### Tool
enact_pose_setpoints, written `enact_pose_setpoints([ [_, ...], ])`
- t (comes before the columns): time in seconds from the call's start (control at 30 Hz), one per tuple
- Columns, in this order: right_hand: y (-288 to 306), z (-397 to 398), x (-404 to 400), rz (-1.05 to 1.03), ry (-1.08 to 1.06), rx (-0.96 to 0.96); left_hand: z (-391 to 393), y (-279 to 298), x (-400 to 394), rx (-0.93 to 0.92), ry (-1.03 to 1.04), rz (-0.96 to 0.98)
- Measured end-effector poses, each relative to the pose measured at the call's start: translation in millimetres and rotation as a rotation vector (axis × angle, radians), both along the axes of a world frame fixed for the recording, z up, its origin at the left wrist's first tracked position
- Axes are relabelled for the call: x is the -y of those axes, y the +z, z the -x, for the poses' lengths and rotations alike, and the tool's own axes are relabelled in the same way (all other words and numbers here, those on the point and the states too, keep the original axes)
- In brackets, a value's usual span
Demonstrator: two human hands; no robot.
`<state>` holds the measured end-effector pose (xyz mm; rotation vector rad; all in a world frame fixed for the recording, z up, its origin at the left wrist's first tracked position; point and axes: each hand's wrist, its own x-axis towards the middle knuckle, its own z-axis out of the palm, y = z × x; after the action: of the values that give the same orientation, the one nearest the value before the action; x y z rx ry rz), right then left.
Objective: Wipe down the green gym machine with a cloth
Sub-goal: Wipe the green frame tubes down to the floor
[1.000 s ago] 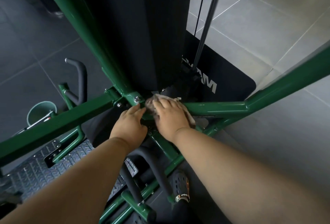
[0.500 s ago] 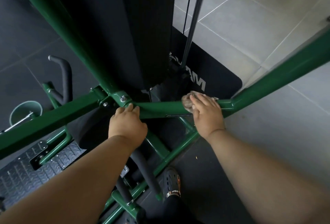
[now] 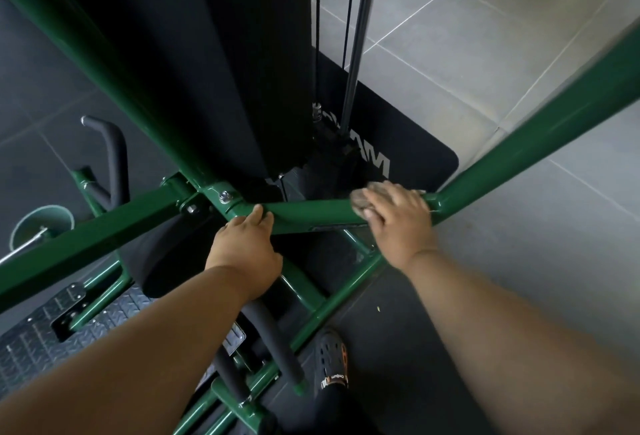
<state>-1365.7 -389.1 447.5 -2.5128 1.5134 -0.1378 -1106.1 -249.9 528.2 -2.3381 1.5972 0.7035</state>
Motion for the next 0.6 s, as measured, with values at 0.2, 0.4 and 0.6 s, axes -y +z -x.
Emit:
enact_pose_setpoints([
  [0.2, 0, 13, 2, -0.043, -0.253, 0.024, -4, 4, -2, -0.022, -0.034, -0.006],
  [0.4, -5, -72, -59, -0.033, -0.053, 0.059, -15, 3, -2, -0.054, -0.068, -0.011],
  [0.6, 14, -42, 8, -0.033, -0.01, -0.06, -28, 4, -2, -0.134, -0.057, -0.029],
])
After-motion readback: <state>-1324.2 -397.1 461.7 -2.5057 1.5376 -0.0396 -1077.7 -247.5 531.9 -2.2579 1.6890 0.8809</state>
